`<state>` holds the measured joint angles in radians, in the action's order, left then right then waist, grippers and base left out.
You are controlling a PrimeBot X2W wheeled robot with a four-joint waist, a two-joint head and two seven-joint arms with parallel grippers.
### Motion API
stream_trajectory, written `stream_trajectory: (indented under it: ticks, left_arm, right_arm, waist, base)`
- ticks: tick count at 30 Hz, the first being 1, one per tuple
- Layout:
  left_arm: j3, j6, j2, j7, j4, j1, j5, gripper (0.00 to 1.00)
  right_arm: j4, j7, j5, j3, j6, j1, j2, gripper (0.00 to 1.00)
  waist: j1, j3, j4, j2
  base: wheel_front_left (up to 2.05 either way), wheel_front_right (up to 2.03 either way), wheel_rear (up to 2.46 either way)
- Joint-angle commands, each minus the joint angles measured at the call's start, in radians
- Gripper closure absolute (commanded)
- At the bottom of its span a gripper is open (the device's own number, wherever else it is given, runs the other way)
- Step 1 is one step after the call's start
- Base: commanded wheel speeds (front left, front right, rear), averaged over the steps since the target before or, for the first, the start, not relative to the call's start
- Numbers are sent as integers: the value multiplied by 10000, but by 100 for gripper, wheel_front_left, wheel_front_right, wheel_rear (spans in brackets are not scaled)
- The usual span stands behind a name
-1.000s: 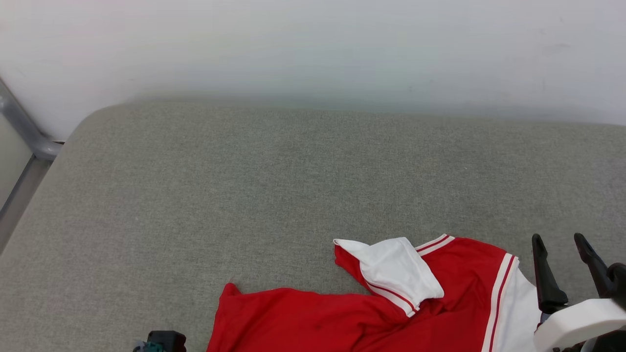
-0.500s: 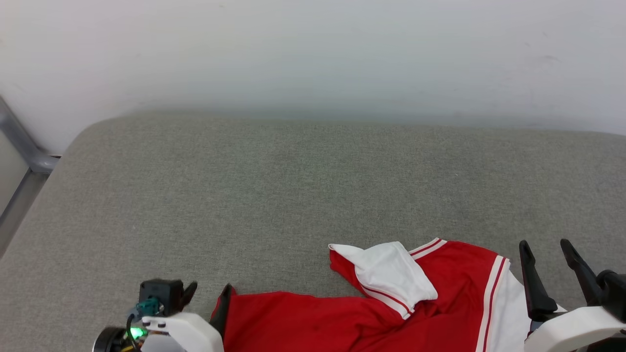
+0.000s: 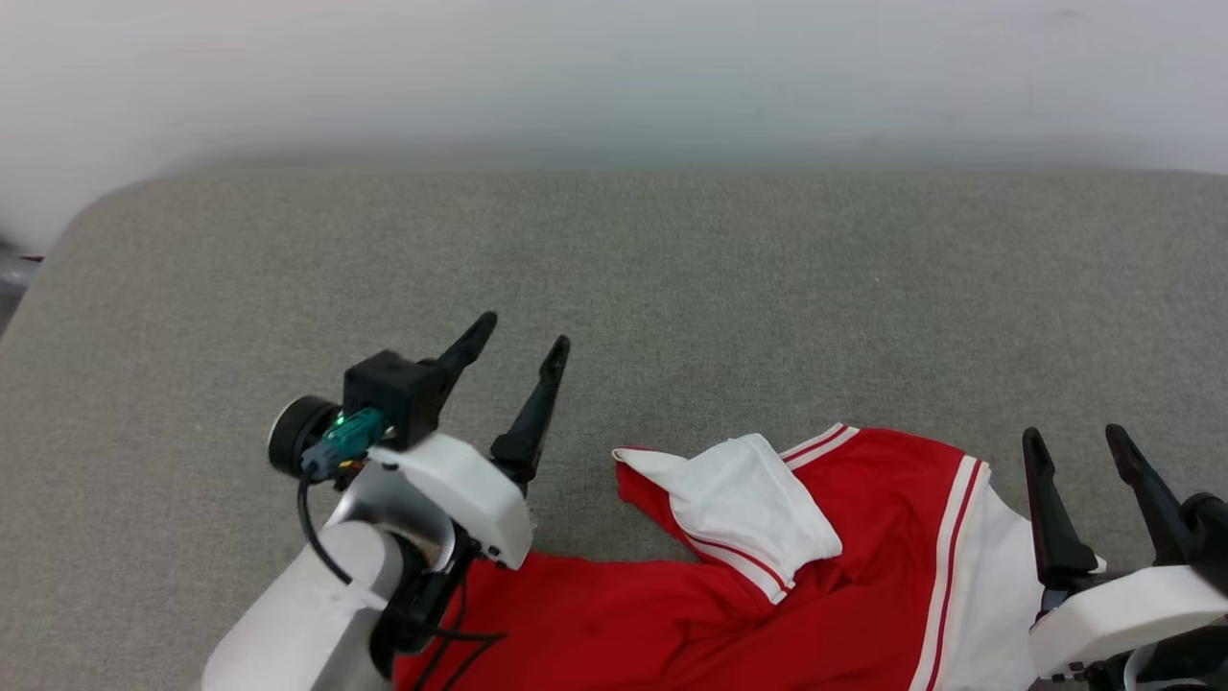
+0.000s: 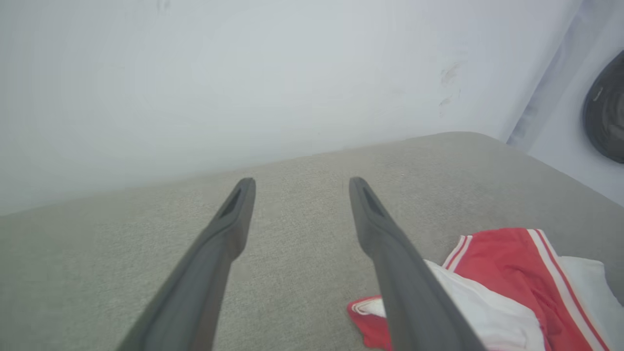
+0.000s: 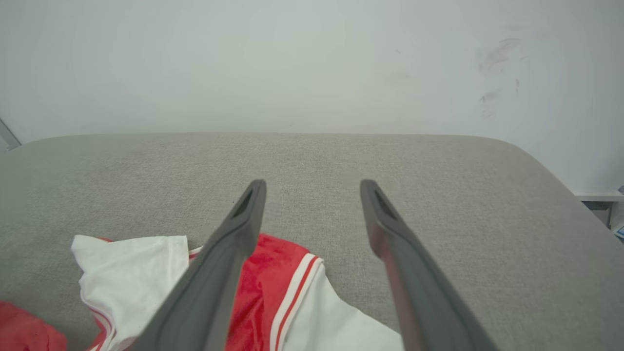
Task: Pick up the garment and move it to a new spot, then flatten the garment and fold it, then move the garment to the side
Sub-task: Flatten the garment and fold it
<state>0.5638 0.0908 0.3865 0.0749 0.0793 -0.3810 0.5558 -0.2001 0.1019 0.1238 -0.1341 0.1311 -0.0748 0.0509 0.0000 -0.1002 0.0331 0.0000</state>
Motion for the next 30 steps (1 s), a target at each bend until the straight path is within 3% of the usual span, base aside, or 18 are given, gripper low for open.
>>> stream_trajectory:
  ticks: [1, 6, 11, 18, 22, 23, 24, 25, 30]
  left_arm:
    - [130, -237, -128, -143, 147, -406, 22, 0]
    - [661, -1118, -449, -1465, 899, -1369, 577, 0]
    - [1218, -1637, -625, -3055, 1473, -1953, 1101, 0]
    - [2110, -2003, -383, -5163, 2033, -2252, 1599, 0]
    - [2574, -2137, -234, -5767, 2028, -2336, 1773, 0]
    - [2652, -2139, -189, -5823, 2009, -2359, 1797, 30]
    - [2734, -2163, -154, -5853, 1970, -2372, 1836, 77]
    - [2809, -2170, -120, -5764, 1913, -2413, 1816, 100]
    - [2769, -2186, 48, -4807, 1652, -2694, 1379, 100]
  right_arm:
    - [-55, -71, -46, 35, -7, 218, -12, 0]
    - [24, -186, -106, 130, -7, 538, -12, 0]
    - [224, -319, -19, 228, -7, 747, -14, 0]
    - [553, -562, 146, 283, -7, 835, -12, 0]
    - [679, -647, 176, 254, -7, 863, -12, 0]
    - [706, -663, 187, 251, -7, 879, -12, 0]
    - [729, -685, 201, 244, -7, 893, -12, 0]
    - [750, -707, 221, 237, -7, 914, -12, 0]
    - [891, -719, 281, 195, -7, 905, -12, 0]
  waist:
    - [0, -399, -242, 0]
    - [0, -912, -612, 0]
    - [0, -1233, -943, 0]
    - [0, -1438, -1259, 0]
    - [0, -1469, -1326, 0]
    - [0, -1467, -1332, 0]
    - [0, -1462, -1335, 0]
    - [0, -1457, -1330, 0]
    - [0, -1330, -1225, 0]
  base:
    - [0, 0, 0]
    - [0, 0, 0]
    - [0, 0, 0]
    - [0, 0, 0]
    - [0, 0, 0]
    - [0, 0, 0]
    - [0, 0, 0]
    - [0, 0, 0]
    - [0, 0, 0]
